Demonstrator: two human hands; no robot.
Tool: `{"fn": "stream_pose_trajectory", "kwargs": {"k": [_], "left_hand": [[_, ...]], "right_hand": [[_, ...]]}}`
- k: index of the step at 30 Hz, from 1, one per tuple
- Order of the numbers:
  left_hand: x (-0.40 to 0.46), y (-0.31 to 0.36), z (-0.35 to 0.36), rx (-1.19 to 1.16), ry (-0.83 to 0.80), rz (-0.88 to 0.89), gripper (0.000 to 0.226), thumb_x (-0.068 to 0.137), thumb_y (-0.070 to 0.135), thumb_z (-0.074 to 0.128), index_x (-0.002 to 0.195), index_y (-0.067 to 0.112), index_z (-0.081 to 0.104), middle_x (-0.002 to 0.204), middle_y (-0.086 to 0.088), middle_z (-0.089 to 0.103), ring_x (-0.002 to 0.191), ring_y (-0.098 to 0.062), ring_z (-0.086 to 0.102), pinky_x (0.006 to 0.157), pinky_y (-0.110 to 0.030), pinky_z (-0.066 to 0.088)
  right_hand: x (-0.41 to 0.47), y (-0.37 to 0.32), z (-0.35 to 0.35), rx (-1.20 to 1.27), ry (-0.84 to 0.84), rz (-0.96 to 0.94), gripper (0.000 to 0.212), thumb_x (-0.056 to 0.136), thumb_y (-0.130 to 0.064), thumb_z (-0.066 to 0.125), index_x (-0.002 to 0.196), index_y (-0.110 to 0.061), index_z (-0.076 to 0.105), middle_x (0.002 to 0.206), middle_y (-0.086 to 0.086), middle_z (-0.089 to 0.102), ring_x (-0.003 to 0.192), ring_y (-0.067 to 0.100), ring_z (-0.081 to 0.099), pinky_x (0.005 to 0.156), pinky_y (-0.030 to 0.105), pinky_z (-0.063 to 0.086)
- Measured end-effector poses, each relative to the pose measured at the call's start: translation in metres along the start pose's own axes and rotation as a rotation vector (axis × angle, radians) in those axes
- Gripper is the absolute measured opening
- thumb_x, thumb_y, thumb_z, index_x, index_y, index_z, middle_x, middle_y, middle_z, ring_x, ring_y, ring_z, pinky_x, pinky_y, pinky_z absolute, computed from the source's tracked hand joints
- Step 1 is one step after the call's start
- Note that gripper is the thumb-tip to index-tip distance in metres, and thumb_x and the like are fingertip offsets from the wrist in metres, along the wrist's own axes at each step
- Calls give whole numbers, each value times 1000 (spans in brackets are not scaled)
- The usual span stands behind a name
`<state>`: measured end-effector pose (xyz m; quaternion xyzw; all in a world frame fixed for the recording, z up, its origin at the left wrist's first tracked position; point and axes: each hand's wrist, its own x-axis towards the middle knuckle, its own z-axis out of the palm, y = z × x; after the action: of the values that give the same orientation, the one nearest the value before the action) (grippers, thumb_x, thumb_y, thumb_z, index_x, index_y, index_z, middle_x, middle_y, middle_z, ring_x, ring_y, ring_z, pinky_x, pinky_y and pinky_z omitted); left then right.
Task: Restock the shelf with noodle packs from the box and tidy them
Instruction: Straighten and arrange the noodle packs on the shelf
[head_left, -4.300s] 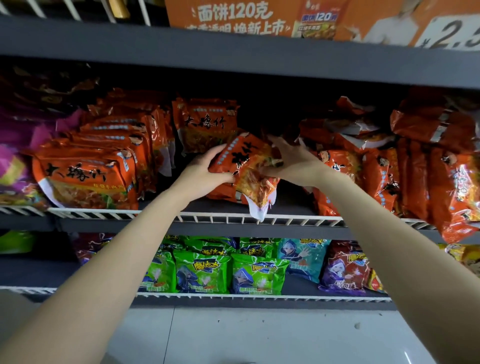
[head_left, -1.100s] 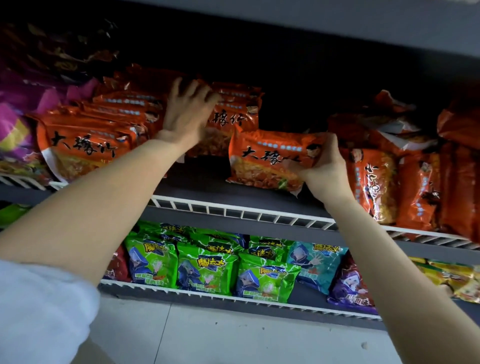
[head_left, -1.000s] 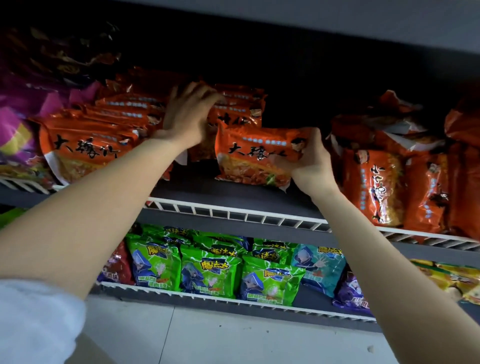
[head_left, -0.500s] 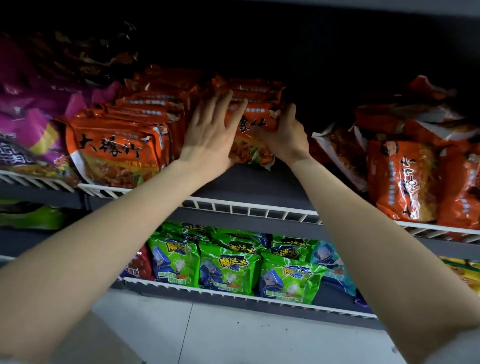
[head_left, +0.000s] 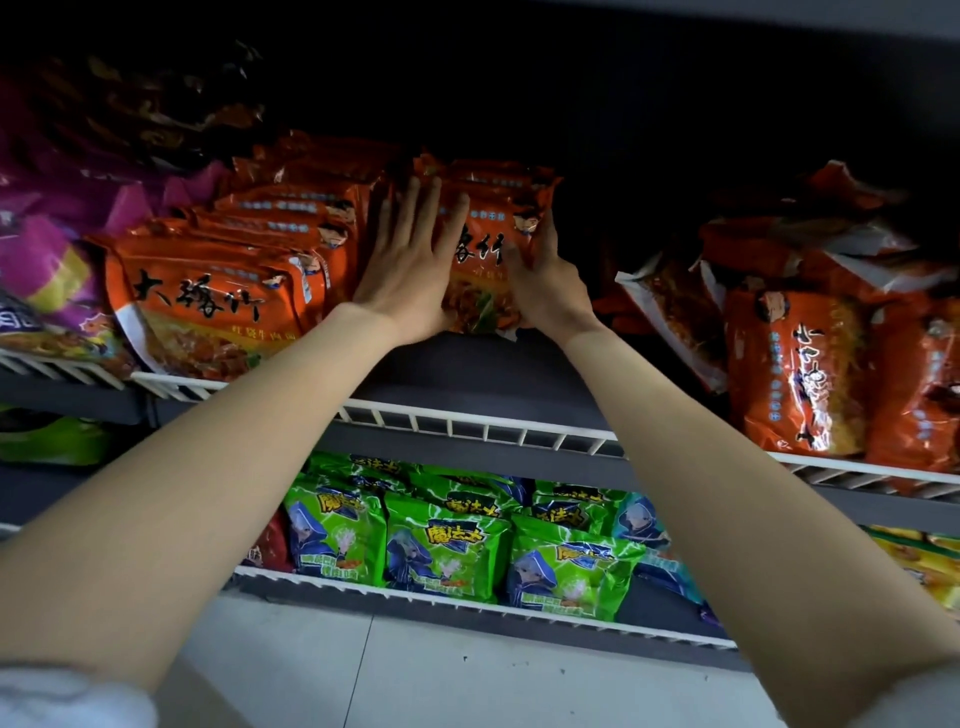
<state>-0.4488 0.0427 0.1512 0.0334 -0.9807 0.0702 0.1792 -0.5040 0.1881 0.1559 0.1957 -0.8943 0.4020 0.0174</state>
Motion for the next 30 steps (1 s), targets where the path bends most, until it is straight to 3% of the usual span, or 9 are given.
{"fn": "stream_pose_trajectory", "kwargs": {"k": [2,6,12,16,22,30], "left_hand": [[1,4,-3,-33,-16,-9,115,78,42,71,148,12,-15,155,-20,-18,142,-35,-19,114,-48,-11],[-5,5,-6,-107,25,-16,109,80,47,66,149,13,-11,155,-19,-17,142,-32,-19,114,-47,-12],[-19,8,-8,-126,164,-34,104,80,38,69,151,14,-3,157,-17,-11,144,-31,-12,113,-45,-10],[-29,16,-4,-127,220,-110,98,81,38,69,151,12,5,157,-16,1,145,-34,-1,116,-43,4],[-12,27,3,-149,104,-116,99,83,42,67,151,15,1,159,-10,-4,145,-29,-6,116,-43,15],[-7,17,11,-102,126,-145,95,87,40,64,151,15,-2,158,-12,-5,145,-30,-7,116,-42,5]], "right_hand": [[1,4,-1,-25,-1,-10,68,99,-50,29,151,-29,-10,125,14,59,103,33,62,88,42,50],[-1,11,1,-23,18,-27,73,98,-53,30,151,-26,-12,141,15,46,117,34,55,90,40,46],[0,14,4,227,38,-83,77,98,-46,41,151,-26,-11,155,10,26,129,29,46,100,39,43],[0,17,4,373,4,-80,73,98,-42,44,151,-30,-5,150,6,37,131,23,44,101,30,39],[6,23,0,329,52,-45,64,100,-41,38,152,-28,2,145,7,45,128,26,48,102,38,44],[19,13,7,295,6,-40,62,103,-39,31,152,-29,-6,147,8,42,125,25,50,86,21,39]]}}
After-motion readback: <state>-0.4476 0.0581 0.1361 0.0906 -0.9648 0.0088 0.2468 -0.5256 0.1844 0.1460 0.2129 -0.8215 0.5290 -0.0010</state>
